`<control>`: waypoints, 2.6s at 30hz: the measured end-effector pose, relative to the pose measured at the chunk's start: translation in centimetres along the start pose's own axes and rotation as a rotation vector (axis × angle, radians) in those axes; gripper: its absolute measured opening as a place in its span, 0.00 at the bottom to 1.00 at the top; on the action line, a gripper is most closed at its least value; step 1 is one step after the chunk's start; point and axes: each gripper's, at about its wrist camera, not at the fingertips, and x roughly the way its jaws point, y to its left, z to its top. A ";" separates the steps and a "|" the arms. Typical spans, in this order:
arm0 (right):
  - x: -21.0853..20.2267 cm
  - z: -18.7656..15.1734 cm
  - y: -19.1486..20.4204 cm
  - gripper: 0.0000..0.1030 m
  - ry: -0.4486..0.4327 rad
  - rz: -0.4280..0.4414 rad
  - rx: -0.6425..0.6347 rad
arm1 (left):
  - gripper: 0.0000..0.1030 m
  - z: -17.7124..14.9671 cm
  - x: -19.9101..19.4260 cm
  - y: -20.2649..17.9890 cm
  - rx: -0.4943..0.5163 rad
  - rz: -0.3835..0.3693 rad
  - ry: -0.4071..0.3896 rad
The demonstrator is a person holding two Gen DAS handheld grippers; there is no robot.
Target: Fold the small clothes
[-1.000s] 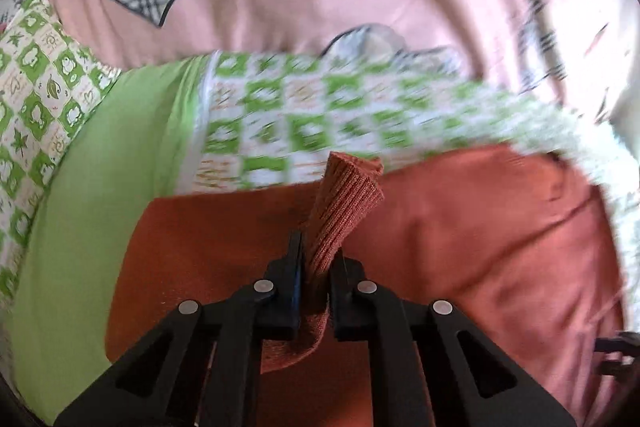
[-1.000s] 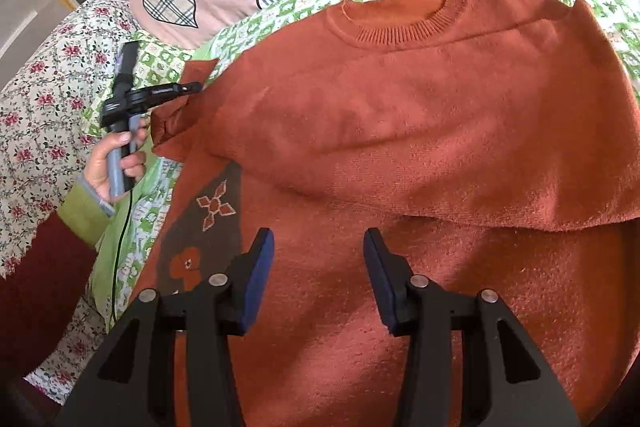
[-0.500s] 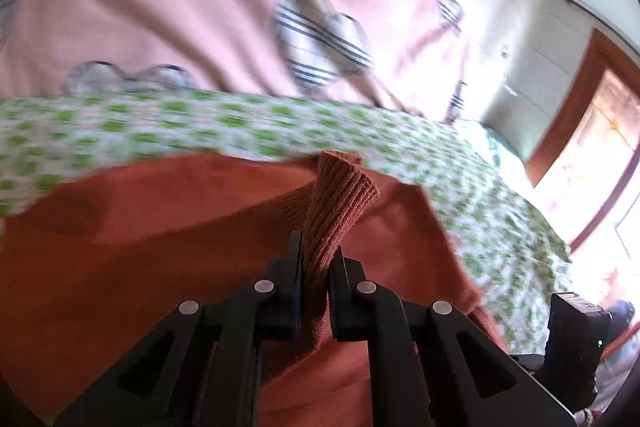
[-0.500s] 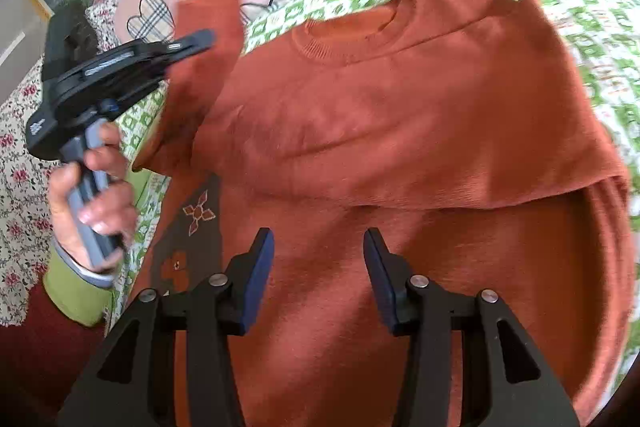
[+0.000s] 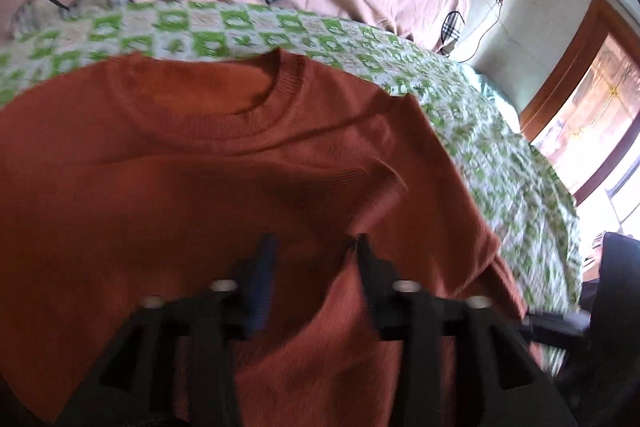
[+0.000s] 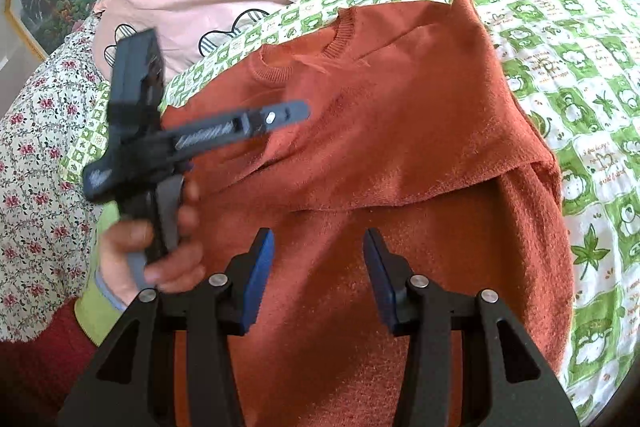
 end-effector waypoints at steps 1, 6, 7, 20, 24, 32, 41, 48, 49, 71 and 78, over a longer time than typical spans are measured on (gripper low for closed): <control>0.1 0.2 0.0 0.47 0.000 0.000 -0.002 | 0.57 -0.6 -1.1 0.2 0.005 0.011 -0.013; 1.4 1.7 0.0 0.47 -0.007 0.004 0.017 | 0.68 -4.8 -8.5 3.2 -0.035 0.097 -0.084; 1.7 2.2 -0.1 0.47 -0.012 0.004 0.023 | 0.69 -5.5 -9.7 4.0 -0.052 0.122 -0.094; 7.0 8.0 -1.9 0.47 0.004 -0.097 0.069 | 0.68 -8.7 -14.2 17.1 -0.291 0.459 -0.080; 8.6 8.6 -0.6 0.08 0.028 -0.107 -0.011 | 0.61 -6.0 -11.2 16.7 -0.219 0.513 -0.059; 2.5 9.6 -2.5 0.06 -0.111 -0.290 -0.091 | 0.33 -6.2 -11.2 17.9 -0.285 0.548 -0.061; 3.4 8.4 -4.0 0.06 -0.065 -0.288 -0.076 | 0.23 -6.4 -12.6 18.6 -0.387 0.482 -0.114; 4.1 8.0 -4.6 0.12 -0.031 -0.339 -0.074 | 0.26 -8.4 -13.1 17.6 -0.291 0.376 -0.017; 3.6 8.0 -4.5 0.16 -0.044 -0.360 -0.074 | 0.28 -8.5 -13.8 17.4 -0.284 0.348 -0.018; 1.6 5.6 -2.2 0.18 0.016 -0.263 -0.131 | 0.57 -5.1 -11.4 16.7 -0.189 0.407 0.043; -2.7 0.6 -0.1 0.26 0.060 -0.243 -0.195 | 0.57 -12.7 -16.5 12.6 -0.207 0.362 0.043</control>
